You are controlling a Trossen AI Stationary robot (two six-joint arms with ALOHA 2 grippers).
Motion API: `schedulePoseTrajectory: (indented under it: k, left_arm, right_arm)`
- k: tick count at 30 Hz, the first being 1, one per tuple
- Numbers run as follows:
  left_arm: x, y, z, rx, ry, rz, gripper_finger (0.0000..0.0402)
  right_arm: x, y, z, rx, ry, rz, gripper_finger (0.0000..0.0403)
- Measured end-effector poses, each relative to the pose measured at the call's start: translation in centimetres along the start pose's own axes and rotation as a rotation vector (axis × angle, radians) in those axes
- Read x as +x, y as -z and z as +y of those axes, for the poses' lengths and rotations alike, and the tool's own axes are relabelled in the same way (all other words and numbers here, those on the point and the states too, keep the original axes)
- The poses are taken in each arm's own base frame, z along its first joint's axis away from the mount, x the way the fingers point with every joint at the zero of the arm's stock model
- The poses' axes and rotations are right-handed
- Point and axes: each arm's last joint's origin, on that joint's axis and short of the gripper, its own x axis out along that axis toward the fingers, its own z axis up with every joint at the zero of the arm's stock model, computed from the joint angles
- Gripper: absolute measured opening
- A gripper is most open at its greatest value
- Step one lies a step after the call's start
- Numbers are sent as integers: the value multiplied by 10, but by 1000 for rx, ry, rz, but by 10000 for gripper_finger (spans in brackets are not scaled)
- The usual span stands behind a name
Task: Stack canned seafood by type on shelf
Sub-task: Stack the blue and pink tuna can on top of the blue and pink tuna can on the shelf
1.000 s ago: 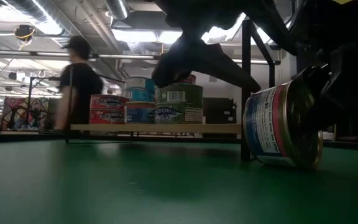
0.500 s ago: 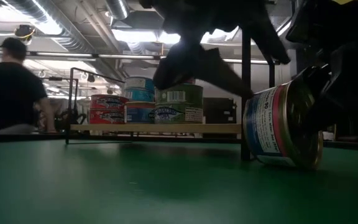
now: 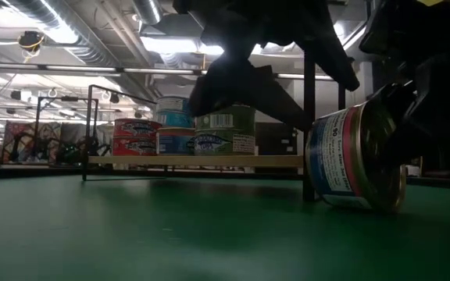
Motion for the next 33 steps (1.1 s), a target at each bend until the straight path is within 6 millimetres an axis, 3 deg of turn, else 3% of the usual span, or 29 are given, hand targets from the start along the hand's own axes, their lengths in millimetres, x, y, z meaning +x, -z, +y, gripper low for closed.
schedulePoseTrajectory:
  k: [33]
  left_arm:
    - [8,0,11,100,-48,47,196]
  right_arm:
    - [0,0,0,0,-4,3,280]
